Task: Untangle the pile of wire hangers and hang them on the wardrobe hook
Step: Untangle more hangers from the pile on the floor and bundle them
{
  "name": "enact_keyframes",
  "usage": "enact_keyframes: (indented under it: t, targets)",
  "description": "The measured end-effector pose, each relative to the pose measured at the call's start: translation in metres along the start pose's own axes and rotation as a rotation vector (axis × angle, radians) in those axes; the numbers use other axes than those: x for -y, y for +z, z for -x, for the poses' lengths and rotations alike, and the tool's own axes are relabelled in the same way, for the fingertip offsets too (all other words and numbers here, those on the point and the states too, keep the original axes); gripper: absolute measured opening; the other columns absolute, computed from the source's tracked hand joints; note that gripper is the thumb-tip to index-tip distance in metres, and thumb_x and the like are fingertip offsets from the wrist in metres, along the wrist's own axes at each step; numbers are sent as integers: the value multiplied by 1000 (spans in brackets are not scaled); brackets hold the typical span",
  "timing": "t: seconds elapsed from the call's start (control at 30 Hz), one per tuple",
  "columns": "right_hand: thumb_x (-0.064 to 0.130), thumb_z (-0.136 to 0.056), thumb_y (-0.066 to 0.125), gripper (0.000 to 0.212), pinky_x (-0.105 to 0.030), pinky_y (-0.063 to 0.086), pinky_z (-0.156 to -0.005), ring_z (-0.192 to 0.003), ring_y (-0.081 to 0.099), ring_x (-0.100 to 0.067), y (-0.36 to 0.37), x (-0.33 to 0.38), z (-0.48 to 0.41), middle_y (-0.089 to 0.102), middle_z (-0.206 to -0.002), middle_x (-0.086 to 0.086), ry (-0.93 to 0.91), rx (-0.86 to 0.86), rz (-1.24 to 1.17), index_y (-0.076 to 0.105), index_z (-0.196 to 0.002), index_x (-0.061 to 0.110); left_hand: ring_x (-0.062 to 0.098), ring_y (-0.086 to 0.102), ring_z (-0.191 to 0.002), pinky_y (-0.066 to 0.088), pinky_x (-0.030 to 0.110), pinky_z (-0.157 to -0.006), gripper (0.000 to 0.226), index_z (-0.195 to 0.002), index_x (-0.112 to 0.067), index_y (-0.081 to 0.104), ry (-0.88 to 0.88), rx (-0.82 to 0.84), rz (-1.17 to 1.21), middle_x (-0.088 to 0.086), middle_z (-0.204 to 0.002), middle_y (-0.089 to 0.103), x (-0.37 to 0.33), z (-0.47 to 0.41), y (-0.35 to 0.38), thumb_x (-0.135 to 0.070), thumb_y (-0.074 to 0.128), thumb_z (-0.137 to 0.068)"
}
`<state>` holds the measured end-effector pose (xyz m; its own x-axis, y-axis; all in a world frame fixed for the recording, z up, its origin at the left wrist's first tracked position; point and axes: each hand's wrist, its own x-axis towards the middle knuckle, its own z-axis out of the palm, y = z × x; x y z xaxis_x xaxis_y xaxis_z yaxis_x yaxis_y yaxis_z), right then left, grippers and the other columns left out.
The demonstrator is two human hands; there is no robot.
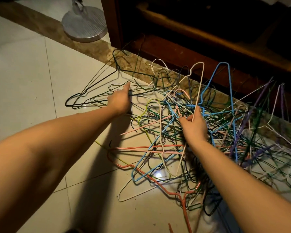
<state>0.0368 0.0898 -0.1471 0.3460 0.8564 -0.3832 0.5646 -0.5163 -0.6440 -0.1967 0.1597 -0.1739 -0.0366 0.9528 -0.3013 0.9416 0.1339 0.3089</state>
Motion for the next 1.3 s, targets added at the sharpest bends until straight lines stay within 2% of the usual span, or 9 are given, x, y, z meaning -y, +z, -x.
enact_keyframes:
  t: [0.17,0.43,0.63,0.87,0.9,0.97,1.07,1.17,1.3]
  targets:
    - [17,-95,45,59,-31,36,-73,-85,47,-22,4,-3,-2,48,-94,-4,-4,-36,-36,21,-149,22,36,47,-115,39,45,-87,49,-143,-20,29,52,-64,32,18,-121,57,-5,3,2,-20,42,-95]
    - [10,-99,34,44,-26,38,-85,-111,52,-26,5,12,1,50,-135,-9,-63,-113,-64,41,-141,23,35,50,-120,42,39,-96,56,-140,-9,33,25,-9,279,18,-133,52,-12,-7,-3,-3,50,-87]
    - [4,-98,36,44,-8,35,-55,-77,51,-12,-34,-19,-7,54,-117,2,38,-214,-258,42,-140,16,36,50,-119,43,40,-95,63,-143,-12,29,53,-1,283,19,-134,51,-3,3,3,-2,49,-85]
    - [9,-98,37,43,-11,31,-44,-54,36,-7,-49,-23,-6,53,-102,-3,77,-176,-249,43,-139,20,33,44,-120,38,43,-97,44,-134,-17,44,235,-119,3,14,-131,49,-19,30,11,-24,49,-91]
    - [11,-98,38,44,-13,36,-47,-58,42,-10,-47,-18,-1,53,-105,-5,60,-169,-191,40,-141,21,32,45,-119,38,42,-95,42,-133,-17,45,262,-82,-32,13,-130,50,-24,34,14,-26,49,-92]
    - [16,-98,41,49,-25,44,-79,-96,55,-22,-41,-12,11,47,-127,-10,7,-129,17,30,-146,20,32,50,-116,41,41,-91,41,-133,-15,44,244,14,-46,14,-126,55,-29,38,20,-28,49,-94]
    - [29,-94,49,57,-40,25,-108,-134,28,-29,-32,-9,30,26,-148,-11,-86,-135,381,25,-145,19,34,56,-107,44,38,-85,41,-130,-11,45,143,90,66,17,-116,62,-32,37,15,-25,54,-92]
    - [38,-92,49,56,-43,15,-113,-137,21,-26,-18,-10,47,26,-149,-7,-316,-47,657,30,-142,20,32,57,-104,44,35,-84,38,-124,-10,50,105,101,154,16,-113,64,-35,37,8,-21,60,-89]
    - [20,-90,51,62,-37,31,-106,-128,36,-25,3,-16,54,35,-142,-6,-378,126,749,22,-144,17,32,56,-107,44,36,-85,39,-129,-11,47,87,91,163,15,-116,63,-38,42,10,-19,55,-91]
